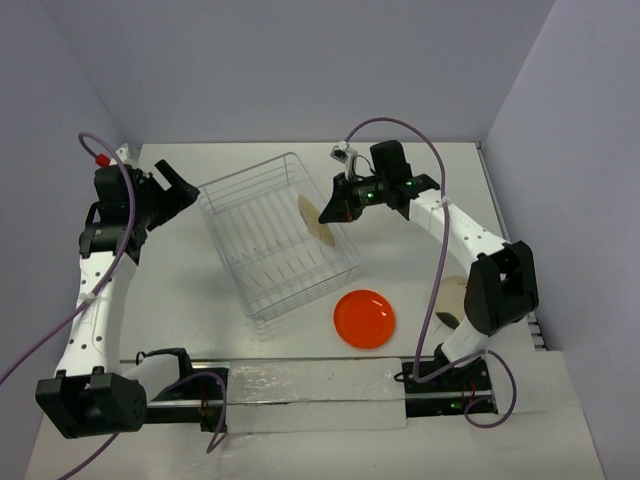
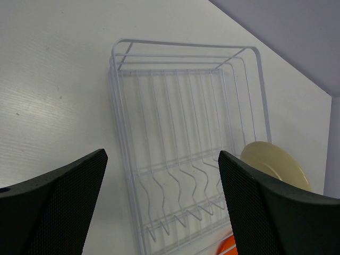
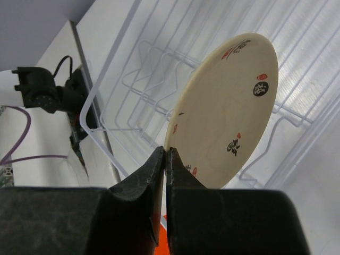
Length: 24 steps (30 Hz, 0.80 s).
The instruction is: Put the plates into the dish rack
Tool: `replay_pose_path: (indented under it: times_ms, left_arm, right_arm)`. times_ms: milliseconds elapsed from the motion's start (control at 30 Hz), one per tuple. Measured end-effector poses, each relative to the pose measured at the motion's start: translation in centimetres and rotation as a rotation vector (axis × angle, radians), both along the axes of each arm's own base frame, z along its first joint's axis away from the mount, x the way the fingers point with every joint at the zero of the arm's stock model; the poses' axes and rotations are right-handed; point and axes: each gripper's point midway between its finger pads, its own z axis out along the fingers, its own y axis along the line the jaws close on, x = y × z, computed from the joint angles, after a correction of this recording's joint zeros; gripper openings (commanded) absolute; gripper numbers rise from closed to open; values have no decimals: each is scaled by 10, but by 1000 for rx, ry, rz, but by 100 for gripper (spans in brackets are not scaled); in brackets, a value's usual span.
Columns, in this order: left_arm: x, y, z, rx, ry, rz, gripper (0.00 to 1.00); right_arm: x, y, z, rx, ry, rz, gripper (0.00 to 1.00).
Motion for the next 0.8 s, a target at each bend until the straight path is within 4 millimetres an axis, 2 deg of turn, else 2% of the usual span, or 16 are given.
replay_pose_path:
  times_ms: [233, 367, 500, 567, 667, 800]
  left_arm:
    - [0, 0, 0, 0, 0, 0, 94]
    - [0, 0, 0, 0, 0, 0, 94]
    - [0, 0, 0, 0, 0, 0, 94]
    - [0, 0, 0, 0, 1, 0, 94]
    - [0, 0, 0, 0, 0, 0, 94]
    - [0, 0, 0, 0, 0, 1, 94]
  right_arm:
    - [10, -2, -21, -44, 7, -17, 4]
    - [13, -2, -32, -53, 18, -7, 14]
    - [13, -2, -35, -56, 19, 0, 18]
    - [14, -3, -36, -59, 15, -2, 25]
    - [16, -4, -37, -68, 9, -10, 44]
    - [17, -8, -39, -87, -3, -31, 54]
